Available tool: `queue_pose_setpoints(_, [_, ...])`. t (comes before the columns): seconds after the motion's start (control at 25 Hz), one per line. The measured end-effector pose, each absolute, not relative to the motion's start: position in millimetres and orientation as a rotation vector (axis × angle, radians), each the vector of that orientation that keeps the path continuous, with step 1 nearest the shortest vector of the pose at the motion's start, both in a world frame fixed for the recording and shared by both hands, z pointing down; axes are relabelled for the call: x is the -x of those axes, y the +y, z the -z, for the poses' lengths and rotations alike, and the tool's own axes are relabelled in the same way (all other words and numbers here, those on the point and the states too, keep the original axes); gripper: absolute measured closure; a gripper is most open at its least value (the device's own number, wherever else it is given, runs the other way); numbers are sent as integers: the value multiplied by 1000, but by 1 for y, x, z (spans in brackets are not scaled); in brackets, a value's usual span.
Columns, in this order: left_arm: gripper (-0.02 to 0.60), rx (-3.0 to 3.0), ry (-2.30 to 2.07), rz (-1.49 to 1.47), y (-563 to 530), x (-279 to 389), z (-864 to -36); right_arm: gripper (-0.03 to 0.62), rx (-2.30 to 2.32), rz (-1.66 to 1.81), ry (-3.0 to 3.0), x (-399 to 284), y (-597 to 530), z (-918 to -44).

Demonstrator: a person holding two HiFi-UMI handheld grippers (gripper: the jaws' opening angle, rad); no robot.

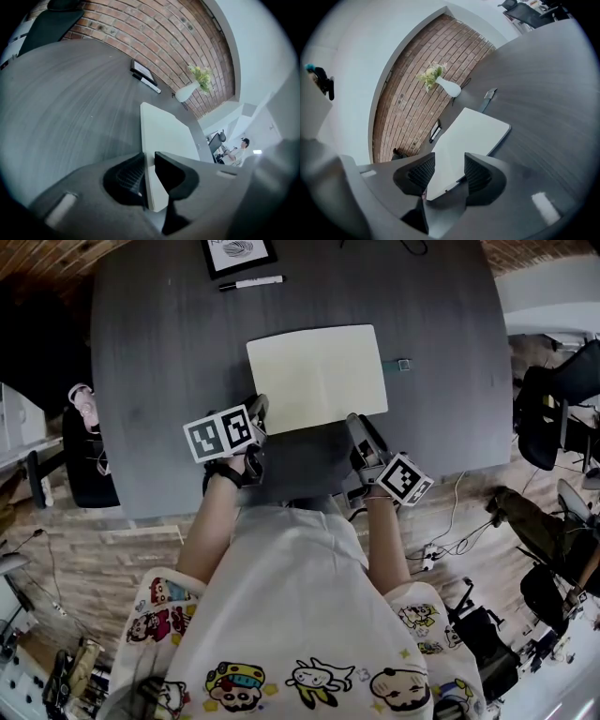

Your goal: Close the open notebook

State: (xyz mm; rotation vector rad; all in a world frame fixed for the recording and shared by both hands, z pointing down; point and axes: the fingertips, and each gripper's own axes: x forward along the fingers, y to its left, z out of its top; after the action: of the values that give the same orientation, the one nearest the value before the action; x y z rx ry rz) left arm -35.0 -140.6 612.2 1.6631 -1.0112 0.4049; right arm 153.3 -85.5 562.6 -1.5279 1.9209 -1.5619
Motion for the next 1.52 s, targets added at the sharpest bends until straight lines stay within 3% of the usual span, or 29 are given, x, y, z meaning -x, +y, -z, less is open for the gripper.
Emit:
queue_pose_setpoints(0.56, [525, -1670, -977, -369, -140, 36, -612, 221, 1058, 1837, 1408, -145, -83, -576])
queue_pose_setpoints(0.92, [525, -1747, -990, -444, -139, 35, -612, 237, 925, 1807, 1306, -147, -85, -575])
queue_pose_setpoints(1.36, [525, -1766, -916, -513, -140, 32, -615, 268, 999, 1872, 1671, -128, -93, -580])
queue_pose_setpoints(1.52, [526, -1759, -889, -509, -139, 33, -615, 336, 970, 1885, 1628, -131, -97, -584])
